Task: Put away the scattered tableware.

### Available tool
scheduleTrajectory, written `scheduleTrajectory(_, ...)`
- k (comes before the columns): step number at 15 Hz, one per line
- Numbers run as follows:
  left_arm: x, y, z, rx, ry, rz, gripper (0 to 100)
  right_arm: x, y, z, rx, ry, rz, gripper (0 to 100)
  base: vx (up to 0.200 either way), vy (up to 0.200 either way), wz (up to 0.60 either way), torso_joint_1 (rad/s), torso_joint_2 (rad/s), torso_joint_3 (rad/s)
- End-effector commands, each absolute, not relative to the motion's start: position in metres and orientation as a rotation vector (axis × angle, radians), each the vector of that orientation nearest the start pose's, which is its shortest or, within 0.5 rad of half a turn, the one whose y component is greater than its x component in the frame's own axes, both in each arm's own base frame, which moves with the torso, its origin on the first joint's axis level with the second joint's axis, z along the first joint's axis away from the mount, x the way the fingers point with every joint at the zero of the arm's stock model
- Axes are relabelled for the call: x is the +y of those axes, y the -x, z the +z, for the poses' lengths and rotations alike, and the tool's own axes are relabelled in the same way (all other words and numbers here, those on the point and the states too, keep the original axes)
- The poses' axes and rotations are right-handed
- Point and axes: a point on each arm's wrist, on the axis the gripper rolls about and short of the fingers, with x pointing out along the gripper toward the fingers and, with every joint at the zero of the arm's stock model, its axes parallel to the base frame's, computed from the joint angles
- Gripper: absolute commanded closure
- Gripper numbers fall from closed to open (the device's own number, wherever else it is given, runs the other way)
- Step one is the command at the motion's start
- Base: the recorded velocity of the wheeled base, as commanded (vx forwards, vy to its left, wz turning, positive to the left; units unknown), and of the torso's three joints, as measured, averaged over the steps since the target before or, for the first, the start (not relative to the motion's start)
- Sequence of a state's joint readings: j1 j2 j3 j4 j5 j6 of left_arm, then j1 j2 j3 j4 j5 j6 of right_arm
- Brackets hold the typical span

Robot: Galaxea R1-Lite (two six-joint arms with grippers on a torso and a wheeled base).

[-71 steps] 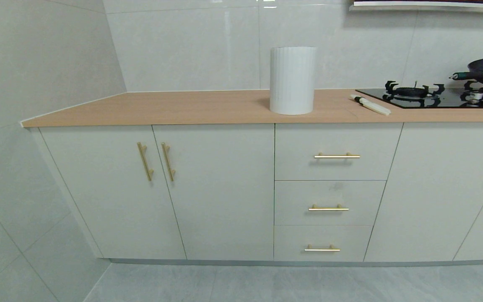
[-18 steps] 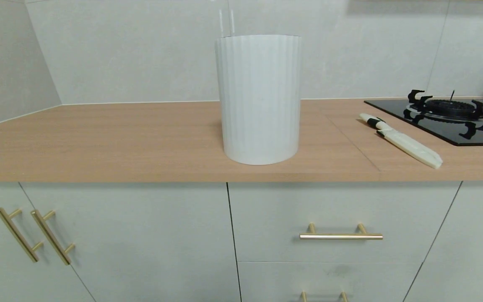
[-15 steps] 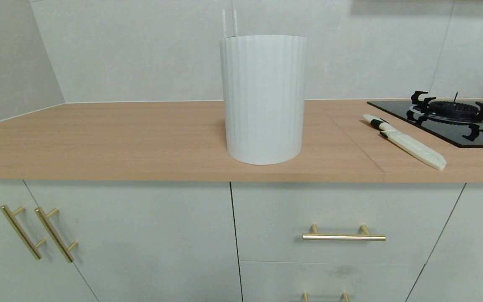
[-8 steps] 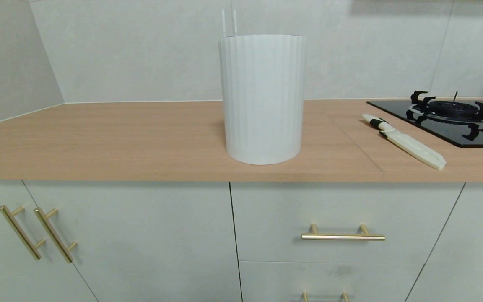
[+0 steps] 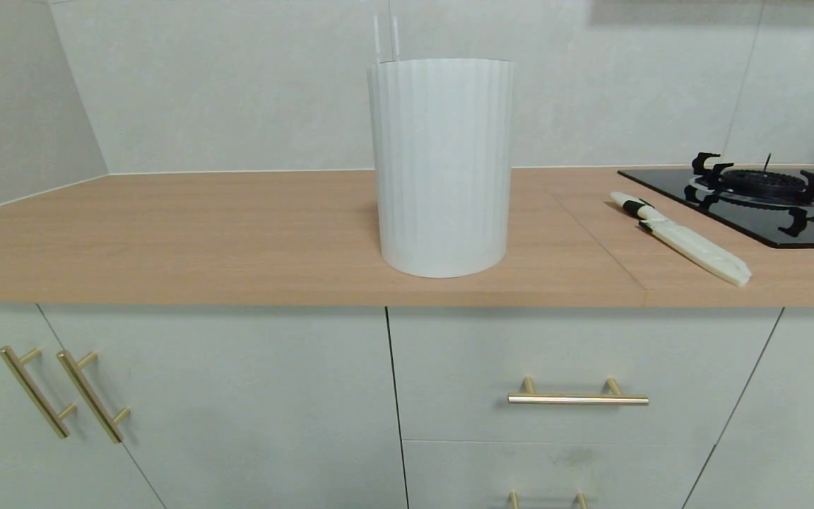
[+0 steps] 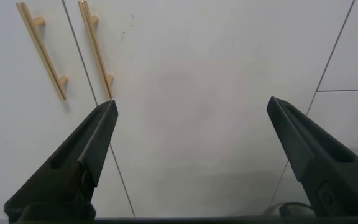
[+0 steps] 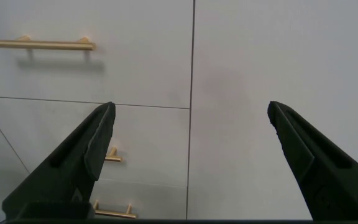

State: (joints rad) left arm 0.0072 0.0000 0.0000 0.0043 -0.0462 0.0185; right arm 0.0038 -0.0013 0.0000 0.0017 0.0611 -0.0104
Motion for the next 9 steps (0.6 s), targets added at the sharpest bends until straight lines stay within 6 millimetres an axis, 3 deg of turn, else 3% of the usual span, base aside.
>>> scheduleTrajectory(1,-0.0012,0.0228,0.075,0.004,-0.018,-0.038,0,0.0013,0.0228,0.0753,0.001,0.011,0.066,0,0.0,0.0,0.0,0.012,-0.07,-0.032)
scheduleTrajectory(5,-0.0012,0.0228,0.075,0.004,-0.018,-0.04,0,0.0013,0.0228,0.0753,0.001,0.011,0.066,0,0.0,0.0,0.0,0.065,-0.23,-0.249)
scheduleTrajectory(9,-0.0012,0.0228,0.075,0.004,-0.018,-0.038,0,0.0013,0.0228,0.0753,0.001,0.011,0.066,0,0.0,0.0,0.0,0.177,-0.53,-0.297)
